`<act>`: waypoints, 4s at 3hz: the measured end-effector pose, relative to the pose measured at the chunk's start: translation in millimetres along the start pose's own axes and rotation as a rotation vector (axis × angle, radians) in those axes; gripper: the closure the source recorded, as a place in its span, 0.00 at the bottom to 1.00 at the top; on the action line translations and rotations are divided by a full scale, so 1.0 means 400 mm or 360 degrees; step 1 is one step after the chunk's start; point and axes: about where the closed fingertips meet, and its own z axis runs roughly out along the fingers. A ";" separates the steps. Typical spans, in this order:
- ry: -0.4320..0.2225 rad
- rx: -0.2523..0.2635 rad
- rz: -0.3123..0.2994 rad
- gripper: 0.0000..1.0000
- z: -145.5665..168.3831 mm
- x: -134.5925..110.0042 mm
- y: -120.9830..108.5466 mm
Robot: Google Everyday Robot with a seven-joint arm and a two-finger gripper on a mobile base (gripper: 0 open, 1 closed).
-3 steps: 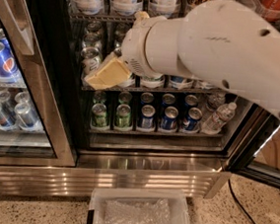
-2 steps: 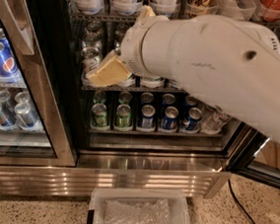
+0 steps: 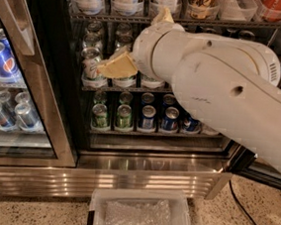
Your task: Pick blue plastic bottle from top shelf of fridge
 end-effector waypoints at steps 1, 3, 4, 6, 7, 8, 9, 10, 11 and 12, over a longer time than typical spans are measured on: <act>-0.0080 0.0067 0.0035 0.00 0.004 -0.010 -0.038; -0.0142 0.0141 0.0071 0.00 -0.024 -0.029 -0.074; -0.0206 0.0109 0.0116 0.00 0.005 -0.046 -0.039; -0.0293 0.0210 0.0227 0.19 -0.019 -0.054 -0.060; -0.0287 0.0275 0.0246 0.39 -0.029 -0.044 -0.066; -0.0300 0.0326 0.0241 0.42 -0.011 -0.056 -0.060; -0.0316 0.0334 0.0254 0.37 0.043 -0.093 -0.041; -0.0310 0.0362 0.0258 0.37 0.088 -0.127 -0.034; -0.0299 0.0412 0.0241 0.37 0.113 -0.160 -0.033; -0.0284 0.0484 0.0234 0.39 0.119 -0.181 -0.047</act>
Offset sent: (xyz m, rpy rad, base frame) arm 0.0321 0.0532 0.0269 0.1344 -0.1266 -0.1261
